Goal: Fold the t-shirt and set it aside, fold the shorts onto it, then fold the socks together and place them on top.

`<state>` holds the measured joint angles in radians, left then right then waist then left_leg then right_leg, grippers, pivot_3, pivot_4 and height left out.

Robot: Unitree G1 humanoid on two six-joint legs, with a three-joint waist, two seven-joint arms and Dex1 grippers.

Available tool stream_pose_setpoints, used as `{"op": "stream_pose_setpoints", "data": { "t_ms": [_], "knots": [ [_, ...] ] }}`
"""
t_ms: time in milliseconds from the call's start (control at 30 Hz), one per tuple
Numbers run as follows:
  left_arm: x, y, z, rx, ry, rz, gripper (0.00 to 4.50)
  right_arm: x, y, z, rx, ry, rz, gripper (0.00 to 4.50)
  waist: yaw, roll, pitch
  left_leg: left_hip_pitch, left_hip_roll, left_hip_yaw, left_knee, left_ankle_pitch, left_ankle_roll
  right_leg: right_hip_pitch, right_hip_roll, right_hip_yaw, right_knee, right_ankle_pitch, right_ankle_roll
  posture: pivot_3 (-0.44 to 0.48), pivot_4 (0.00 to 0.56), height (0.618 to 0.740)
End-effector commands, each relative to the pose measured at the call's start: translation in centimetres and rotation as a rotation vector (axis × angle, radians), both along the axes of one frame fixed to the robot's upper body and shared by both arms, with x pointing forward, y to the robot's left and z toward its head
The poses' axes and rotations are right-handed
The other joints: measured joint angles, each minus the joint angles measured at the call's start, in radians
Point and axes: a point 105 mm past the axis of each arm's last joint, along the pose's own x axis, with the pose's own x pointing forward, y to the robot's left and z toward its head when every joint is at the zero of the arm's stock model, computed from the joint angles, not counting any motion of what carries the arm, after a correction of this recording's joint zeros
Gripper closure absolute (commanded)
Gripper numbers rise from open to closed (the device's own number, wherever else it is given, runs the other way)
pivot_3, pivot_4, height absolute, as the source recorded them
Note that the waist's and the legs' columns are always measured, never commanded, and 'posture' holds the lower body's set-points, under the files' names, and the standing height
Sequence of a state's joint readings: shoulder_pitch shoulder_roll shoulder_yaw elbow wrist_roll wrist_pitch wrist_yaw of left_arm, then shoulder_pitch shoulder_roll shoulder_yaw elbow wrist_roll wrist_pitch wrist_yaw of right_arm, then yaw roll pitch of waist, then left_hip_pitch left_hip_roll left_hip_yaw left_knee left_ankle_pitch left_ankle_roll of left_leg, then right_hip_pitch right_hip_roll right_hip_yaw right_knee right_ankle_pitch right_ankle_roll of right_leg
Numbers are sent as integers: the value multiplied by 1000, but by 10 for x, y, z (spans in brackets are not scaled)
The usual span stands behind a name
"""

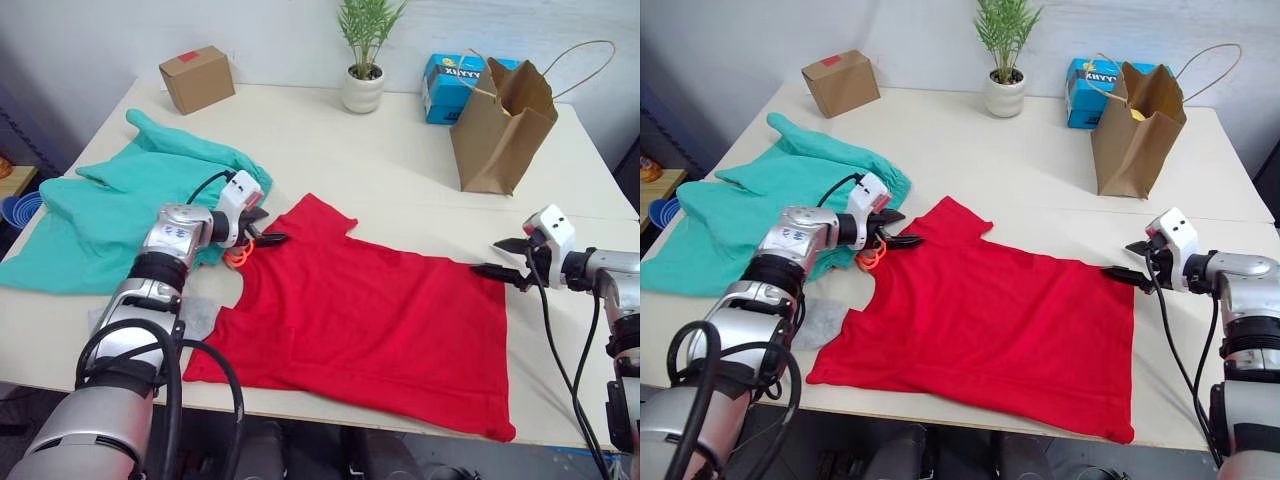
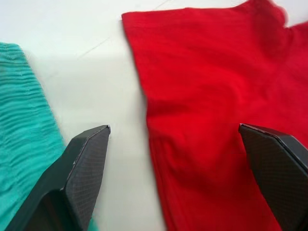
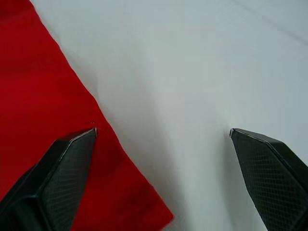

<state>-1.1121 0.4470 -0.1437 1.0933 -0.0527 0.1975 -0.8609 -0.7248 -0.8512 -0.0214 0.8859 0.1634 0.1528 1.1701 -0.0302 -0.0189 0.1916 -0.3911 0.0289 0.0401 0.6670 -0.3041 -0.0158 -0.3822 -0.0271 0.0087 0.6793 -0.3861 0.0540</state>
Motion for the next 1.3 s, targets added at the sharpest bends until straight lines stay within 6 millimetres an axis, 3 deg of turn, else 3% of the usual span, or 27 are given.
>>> {"op": "stream_pose_setpoints", "data": {
  "t_ms": [33, 367, 467, 567, 800, 833, 1000, 1133, 1300],
  "knots": [
    [5, -4, 5, 13, -8, 7, 18, -1, -3, 3, -32, 15, 28, 0, 0, 0, 0, 0, 0, 0, 0, 0, 0, 0, 0, 0, 0, 0, 0, 0, 150, 740],
    [2, -14, -5, -51, 118, 26, 18, -12, -1, 4, 14, 115, 98, 0, 3, 0, 0, 1, 0, 0, 3, 1, -1, 0, 0, 0, 1, 0, 0, 0, 150, 740],
    [-1, -17, -12, -44, 158, 8, 0, -14, -2, 2, 13, 137, 101, 873, 3, 0, 0, 1, 0, 0, 3, 1, -1, 0, 0, 0, 1, 0, 0, 0, 150, 740],
    [-3, -20, -18, -18, 168, -5, 591, -14, -3, 0, 3, 136, 101, 1855, 3, 0, 0, 2, 0, 0, 3, 1, -2, 1, 0, 0, 1, 0, 0, 0, 150, 740],
    [0, -23, -15, -38, 144, 16, 2760, -16, -5, 4, -3, 110, 114, 4372, 4, 0, 0, 2, 0, 0, 4, 1, -2, 1, 0, 0, 1, 0, 0, 0, 150, 740],
    [2, -22, -13, -46, 133, 25, 3066, -16, -5, 5, -2, 106, 115, 4500, 4, 0, 0, 2, 0, 0, 4, 1, -2, 1, 0, 0, 1, 0, 0, 0, 150, 740],
    [5, -23, -2, -145, 95, 34, 4481, -19, -3, 9, 32, 84, 143, 4500, 3, 0, 0, 2, 0, 0, 4, 1, -2, 1, 0, 0, 2, 0, 0, 0, 150, 740],
    [2, -22, 0, -164, 98, 5, 4481, -22, -3, 13, 44, 68, 153, 4500, 3, 0, 0, 2, 0, 0, 5, 1, -2, 1, 0, -1, 2, 0, 0, 0, 150, 740],
    [8, -19, 28, -275, 17, 7, 4481, -27, -9, 26, 70, 21, 155, 4500, 2, 0, 0, 0, 0, 0, 5, 1, -2, -1, 0, -1, 4, 0, 0, 0, 150, 740]
  ]
}}
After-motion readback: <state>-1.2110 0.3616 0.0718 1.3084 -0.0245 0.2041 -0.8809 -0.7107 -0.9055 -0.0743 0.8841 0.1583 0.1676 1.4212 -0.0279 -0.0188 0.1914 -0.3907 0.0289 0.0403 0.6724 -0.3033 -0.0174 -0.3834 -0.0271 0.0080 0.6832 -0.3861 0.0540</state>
